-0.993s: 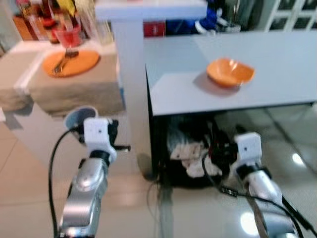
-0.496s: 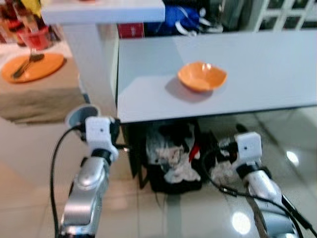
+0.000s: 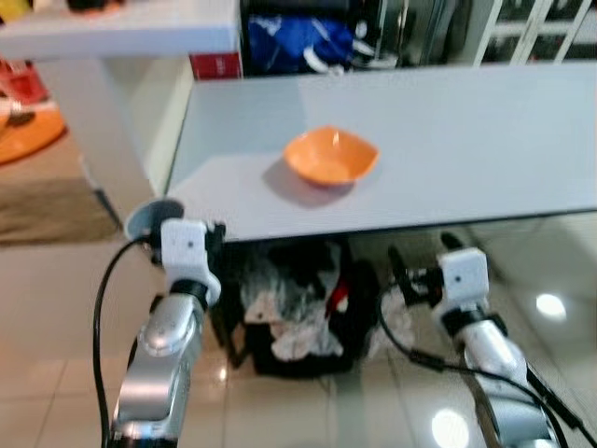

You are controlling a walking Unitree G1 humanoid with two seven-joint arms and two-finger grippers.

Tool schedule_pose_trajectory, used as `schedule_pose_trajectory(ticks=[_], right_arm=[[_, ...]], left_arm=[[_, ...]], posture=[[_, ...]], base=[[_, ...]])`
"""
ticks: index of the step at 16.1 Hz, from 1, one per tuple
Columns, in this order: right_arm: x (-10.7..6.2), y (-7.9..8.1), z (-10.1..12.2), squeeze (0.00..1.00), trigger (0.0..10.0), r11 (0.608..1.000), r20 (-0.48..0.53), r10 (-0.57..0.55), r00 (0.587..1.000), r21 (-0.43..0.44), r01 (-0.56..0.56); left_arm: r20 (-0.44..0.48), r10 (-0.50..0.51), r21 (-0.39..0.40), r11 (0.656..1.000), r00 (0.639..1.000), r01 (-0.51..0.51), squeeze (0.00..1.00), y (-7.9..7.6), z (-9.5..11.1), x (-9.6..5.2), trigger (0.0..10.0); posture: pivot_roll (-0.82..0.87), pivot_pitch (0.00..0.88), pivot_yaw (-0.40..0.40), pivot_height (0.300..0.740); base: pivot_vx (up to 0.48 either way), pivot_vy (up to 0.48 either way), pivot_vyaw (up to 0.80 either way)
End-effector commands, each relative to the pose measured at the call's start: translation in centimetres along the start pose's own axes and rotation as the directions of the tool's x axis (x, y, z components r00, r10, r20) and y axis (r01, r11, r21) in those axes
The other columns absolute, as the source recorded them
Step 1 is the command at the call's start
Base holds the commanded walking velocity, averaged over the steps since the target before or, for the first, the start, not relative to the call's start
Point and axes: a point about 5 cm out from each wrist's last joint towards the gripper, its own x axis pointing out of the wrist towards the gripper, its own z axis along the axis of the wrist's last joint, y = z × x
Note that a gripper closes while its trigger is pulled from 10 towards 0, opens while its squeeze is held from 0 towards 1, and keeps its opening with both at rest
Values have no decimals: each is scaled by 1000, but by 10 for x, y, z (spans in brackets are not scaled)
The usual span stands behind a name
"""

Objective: Setting the table

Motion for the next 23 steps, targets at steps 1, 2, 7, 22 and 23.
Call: schedule_pose_trajectory(ticks=[1, 2, 7, 22, 23], right_arm=[[0, 5, 2, 0, 10000, 1000, 7, 15, 1000, 9, -15], [0, 5, 2, 0, 10000, 1000, 5, 14, 1000, 8, -14], [2, 5, 0, 0, 10000, 1000, -1, 17, 1000, 6, -17], [3, 6, -3, 0, 10000, 1000, 0, 29, 1000, 5, -29], [3, 7, -3, 0, 10000, 1000, 0, 31, 1000, 5, -31]], left_arm=[[5, 21, 12, 1000, 1000, -21, 0, 7, 2, -1, 0], [4, 21, 11, 1000, 1000, -21, 0, 8, 2, -1, 0], [3, 22, 13, 1000, 1000, -22, 0, 8, 1, 0, 0], [82, -11, 137, 991, 997, -1, 0, 9, 20, 8, 0], [77, -12, 147, 989, 997, 1, 0, 9, 20, 9, 0]], posture=[[-111, 0, 59, 736], [-111, 0, 58, 736], [-108, 0, 56, 736], [-104, 0, 56, 736], [-104, 0, 57, 736]], base=[[251, -405, 0], [255, -405, 0], [253, -403, 0], [168, -52, 0], [480, 0, 0]])
